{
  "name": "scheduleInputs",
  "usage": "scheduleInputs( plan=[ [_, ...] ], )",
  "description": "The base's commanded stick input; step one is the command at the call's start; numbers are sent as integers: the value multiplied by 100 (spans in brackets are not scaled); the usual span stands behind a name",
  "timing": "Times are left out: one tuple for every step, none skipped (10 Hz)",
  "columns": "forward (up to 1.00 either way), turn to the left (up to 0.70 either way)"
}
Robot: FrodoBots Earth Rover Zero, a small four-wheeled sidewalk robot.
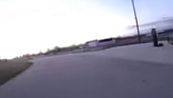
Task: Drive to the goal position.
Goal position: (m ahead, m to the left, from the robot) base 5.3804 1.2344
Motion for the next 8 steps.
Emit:
scheduleInputs(
  plan=[
    [86, 3],
    [86, 3],
    [84, 3],
    [84, 3],
    [84, 3],
    [84, 3],
    [84, 3],
    [84, 3]
  ],
)
